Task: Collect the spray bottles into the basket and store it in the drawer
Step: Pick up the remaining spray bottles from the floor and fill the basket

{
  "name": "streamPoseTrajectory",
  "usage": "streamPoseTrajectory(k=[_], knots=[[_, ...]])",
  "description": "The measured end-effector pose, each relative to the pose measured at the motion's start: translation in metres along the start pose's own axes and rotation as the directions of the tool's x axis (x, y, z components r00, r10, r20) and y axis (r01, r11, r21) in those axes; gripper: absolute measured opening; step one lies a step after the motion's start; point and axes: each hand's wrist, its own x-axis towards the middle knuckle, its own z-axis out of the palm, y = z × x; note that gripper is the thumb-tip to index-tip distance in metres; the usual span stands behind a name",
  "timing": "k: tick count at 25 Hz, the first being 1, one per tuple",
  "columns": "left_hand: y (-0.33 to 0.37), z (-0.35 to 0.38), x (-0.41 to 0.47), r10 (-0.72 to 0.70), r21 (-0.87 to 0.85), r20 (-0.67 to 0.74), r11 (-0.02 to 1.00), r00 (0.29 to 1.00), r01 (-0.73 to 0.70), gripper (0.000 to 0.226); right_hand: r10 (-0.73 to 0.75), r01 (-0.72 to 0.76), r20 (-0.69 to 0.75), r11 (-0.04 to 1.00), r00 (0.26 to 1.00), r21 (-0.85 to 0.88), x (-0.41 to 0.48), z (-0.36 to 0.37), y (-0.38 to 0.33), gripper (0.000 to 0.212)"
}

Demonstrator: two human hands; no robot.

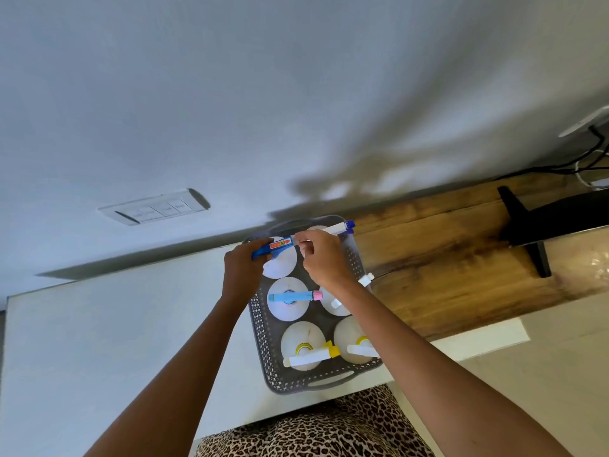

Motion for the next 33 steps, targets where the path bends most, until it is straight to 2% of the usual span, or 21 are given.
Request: streamPoseTrajectory(k=[10,15,19,21,23,25,27,30,33], knots=[[-0.008,0.007,0.003,0.008,-0.005,0.023,1.000,1.000,-0.008,0.038,0.022,-0.023,0.032,0.998,0.999,0.050,-0.002,0.010,0.008,0.041],[-0.011,0.000,-0.008,0.025,0.012,0.022,1.000,0.999,-0.025,0.044,0.043,-0.025,-0.112,0.986,0.993,0.164,-0.034,0.003,0.005,0.041],[-0.020,-0.008,-0.019,0.079,-0.075,-0.024,0.994,0.997,-0.080,0.037,0.054,0.030,-0.272,0.955,0.961,0.296,-0.082,-0.002,0.002,0.037],[-0.024,-0.014,-0.021,0.093,-0.117,-0.012,0.989,0.996,-0.093,0.034,0.097,0.032,-0.396,0.951,0.913,0.308,-0.109,-0.005,0.003,0.035],[-0.028,-0.019,-0.021,0.110,-0.120,0.018,0.987,0.994,-0.107,0.035,0.201,0.007,-0.516,0.928,0.833,0.373,-0.134,-0.006,0.008,0.035],[-0.030,-0.020,-0.017,0.132,-0.114,0.053,0.986,0.990,-0.126,0.037,0.328,-0.032,-0.629,0.900,0.705,0.434,-0.155,0.000,0.015,0.038],[-0.031,-0.018,-0.005,0.127,-0.099,0.069,0.988,0.990,-0.120,0.038,0.477,-0.065,-0.670,0.838,0.569,0.541,-0.169,0.015,0.024,0.047],[-0.029,-0.014,0.024,0.070,-0.054,0.094,0.996,0.993,-0.065,0.047,0.740,-0.090,-0.524,0.610,0.422,0.788,-0.180,0.046,0.040,0.060],[-0.020,-0.009,0.064,-0.020,-0.076,0.215,0.996,0.976,0.037,0.056,0.893,-0.131,-0.256,0.323,0.369,0.937,-0.179,0.077,0.061,0.063]])
